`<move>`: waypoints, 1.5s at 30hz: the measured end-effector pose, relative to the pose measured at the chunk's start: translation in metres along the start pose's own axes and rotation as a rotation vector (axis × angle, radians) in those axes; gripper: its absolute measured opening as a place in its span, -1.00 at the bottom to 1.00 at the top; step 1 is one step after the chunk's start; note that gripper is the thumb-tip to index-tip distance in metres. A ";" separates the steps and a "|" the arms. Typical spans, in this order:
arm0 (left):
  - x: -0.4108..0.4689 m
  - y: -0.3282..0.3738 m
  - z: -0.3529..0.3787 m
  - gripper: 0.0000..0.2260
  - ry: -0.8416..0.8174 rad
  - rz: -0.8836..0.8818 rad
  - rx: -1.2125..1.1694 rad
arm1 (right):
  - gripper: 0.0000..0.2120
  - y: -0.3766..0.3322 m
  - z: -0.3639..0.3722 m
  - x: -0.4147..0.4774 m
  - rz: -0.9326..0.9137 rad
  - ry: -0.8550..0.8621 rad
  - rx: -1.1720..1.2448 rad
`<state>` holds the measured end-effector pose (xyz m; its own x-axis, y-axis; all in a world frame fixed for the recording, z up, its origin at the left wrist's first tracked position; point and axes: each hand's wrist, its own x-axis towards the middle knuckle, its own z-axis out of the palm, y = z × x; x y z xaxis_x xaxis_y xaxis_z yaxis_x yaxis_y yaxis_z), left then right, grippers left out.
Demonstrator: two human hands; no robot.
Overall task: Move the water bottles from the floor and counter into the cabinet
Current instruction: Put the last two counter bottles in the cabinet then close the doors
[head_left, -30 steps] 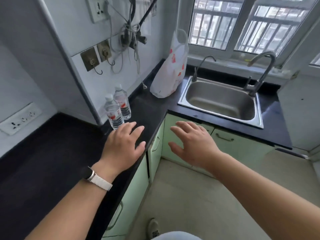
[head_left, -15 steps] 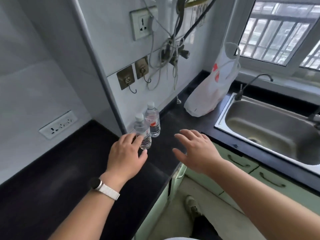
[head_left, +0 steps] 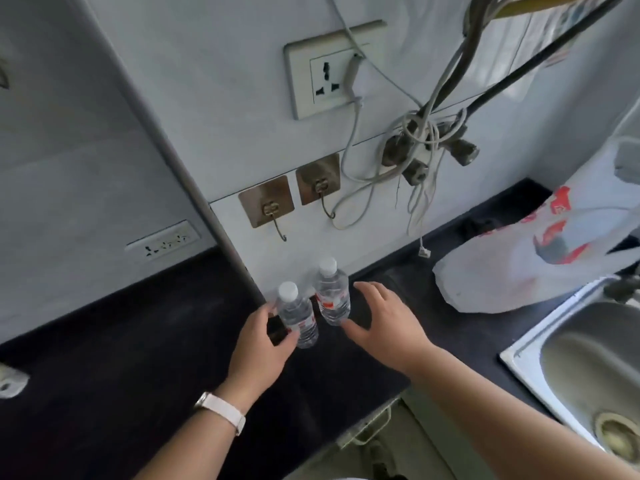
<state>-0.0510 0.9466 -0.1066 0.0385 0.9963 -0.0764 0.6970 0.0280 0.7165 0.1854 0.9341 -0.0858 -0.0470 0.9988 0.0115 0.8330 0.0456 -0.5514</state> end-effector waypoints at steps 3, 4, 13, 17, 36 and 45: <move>0.006 0.007 0.012 -0.49 0.041 -0.101 -0.086 | -0.31 0.008 0.002 0.028 0.010 -0.067 0.162; 0.008 0.009 0.014 -0.49 0.057 -0.130 -0.116 | -0.28 0.010 0.004 0.036 0.016 -0.103 0.198; 0.030 -0.004 0.028 -0.46 0.029 -0.162 -0.204 | -0.25 0.008 0.032 0.089 0.057 -0.231 0.358; 0.032 0.001 0.029 -0.47 0.033 -0.161 -0.228 | -0.29 0.010 0.039 0.093 0.054 -0.234 0.371; -0.062 -0.018 0.013 -0.49 0.402 -0.375 -0.330 | -0.34 -0.010 0.053 0.064 -0.118 -0.398 0.379; -0.153 -0.051 -0.037 -0.45 0.630 -0.461 -0.403 | -0.34 -0.098 0.075 0.015 -0.310 -0.536 0.357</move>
<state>-0.1186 0.7963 -0.1054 -0.6700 0.7346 -0.1073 0.2349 0.3468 0.9080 0.0617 0.9437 -0.0944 -0.5933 0.7912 -0.1485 0.5099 0.2266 -0.8298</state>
